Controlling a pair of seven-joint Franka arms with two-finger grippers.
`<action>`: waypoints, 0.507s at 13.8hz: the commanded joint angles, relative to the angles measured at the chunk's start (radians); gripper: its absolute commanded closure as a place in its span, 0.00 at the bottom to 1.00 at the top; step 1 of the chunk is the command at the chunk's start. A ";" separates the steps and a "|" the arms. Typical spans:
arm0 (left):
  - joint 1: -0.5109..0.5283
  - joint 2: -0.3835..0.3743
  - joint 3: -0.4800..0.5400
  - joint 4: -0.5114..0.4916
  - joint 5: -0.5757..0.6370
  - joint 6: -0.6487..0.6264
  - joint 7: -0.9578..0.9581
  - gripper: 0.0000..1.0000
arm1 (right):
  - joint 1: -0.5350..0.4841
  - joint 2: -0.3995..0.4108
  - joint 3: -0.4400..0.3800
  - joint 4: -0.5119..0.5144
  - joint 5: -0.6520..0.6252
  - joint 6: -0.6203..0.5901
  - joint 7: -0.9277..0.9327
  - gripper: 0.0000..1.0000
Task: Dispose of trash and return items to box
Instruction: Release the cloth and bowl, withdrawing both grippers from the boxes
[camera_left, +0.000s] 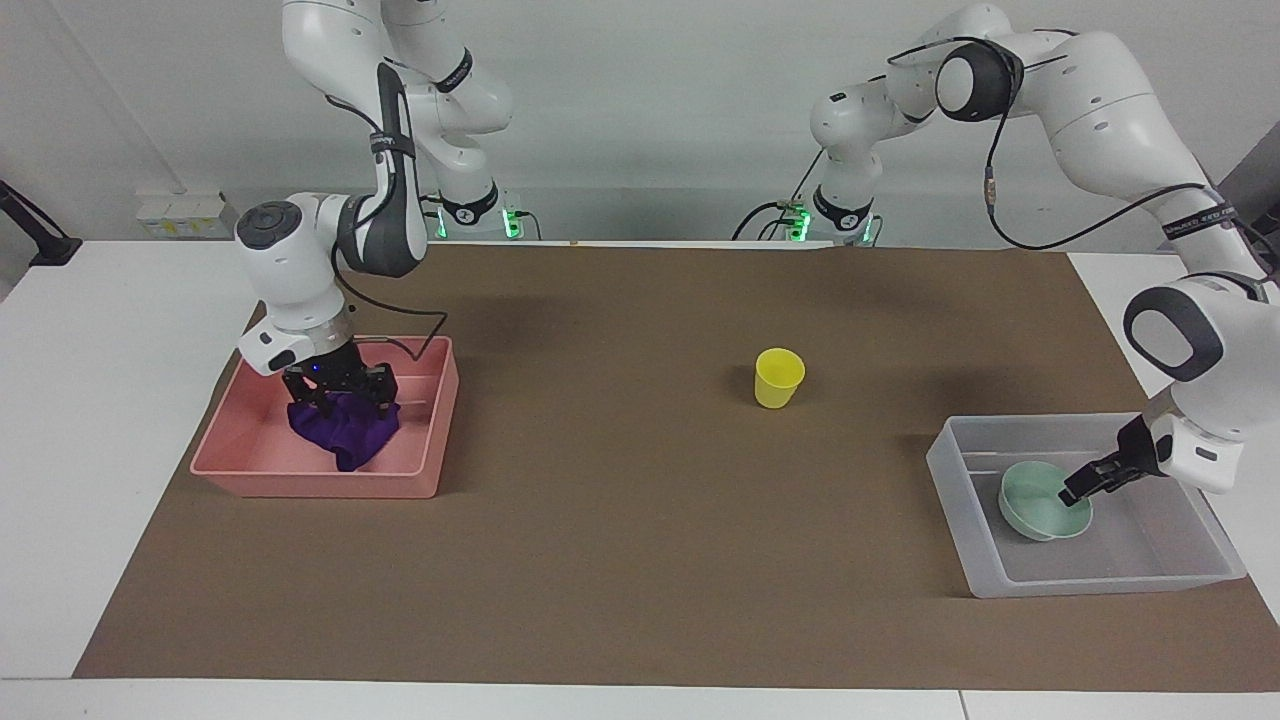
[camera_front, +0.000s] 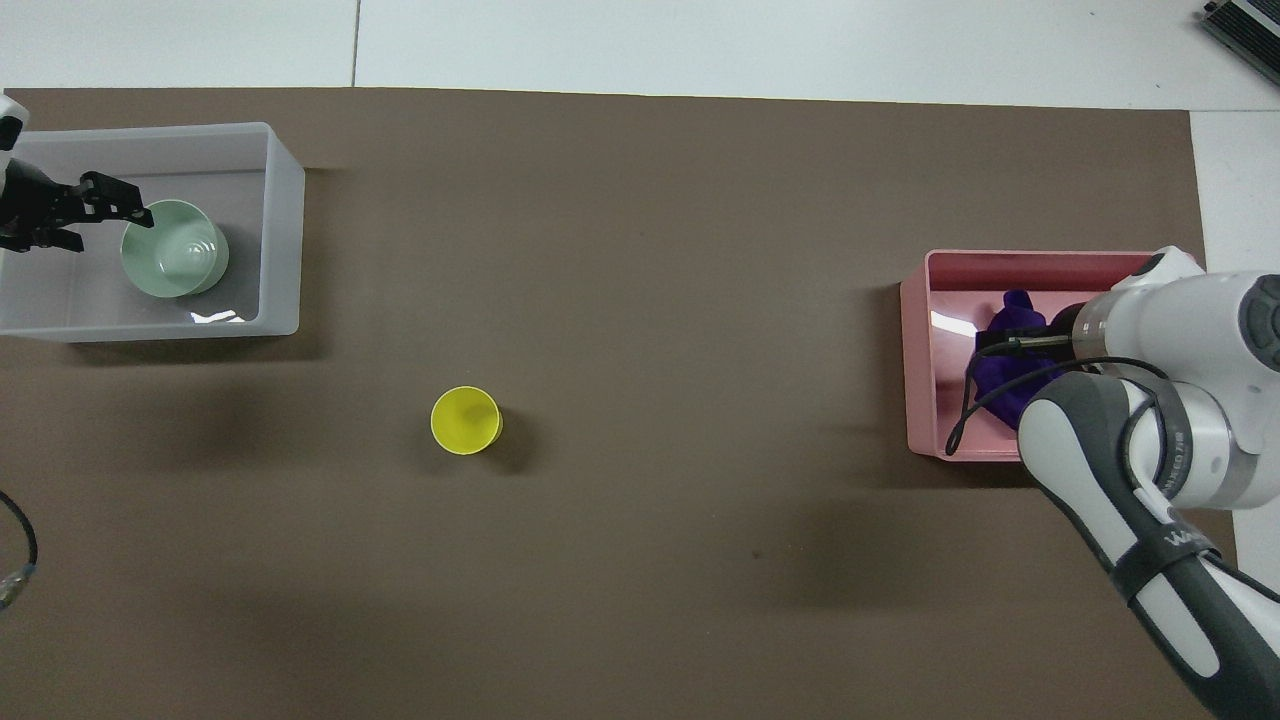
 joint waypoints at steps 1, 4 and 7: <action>-0.075 -0.120 0.013 -0.018 -0.011 -0.170 -0.032 0.00 | 0.046 -0.055 0.006 0.063 0.002 -0.131 0.088 0.00; -0.148 -0.248 0.007 -0.054 -0.019 -0.412 -0.142 0.00 | 0.077 -0.105 0.006 0.101 0.002 -0.206 0.133 0.00; -0.251 -0.439 0.006 -0.296 -0.052 -0.392 -0.170 0.00 | 0.063 -0.118 -0.001 0.300 0.016 -0.488 0.125 0.00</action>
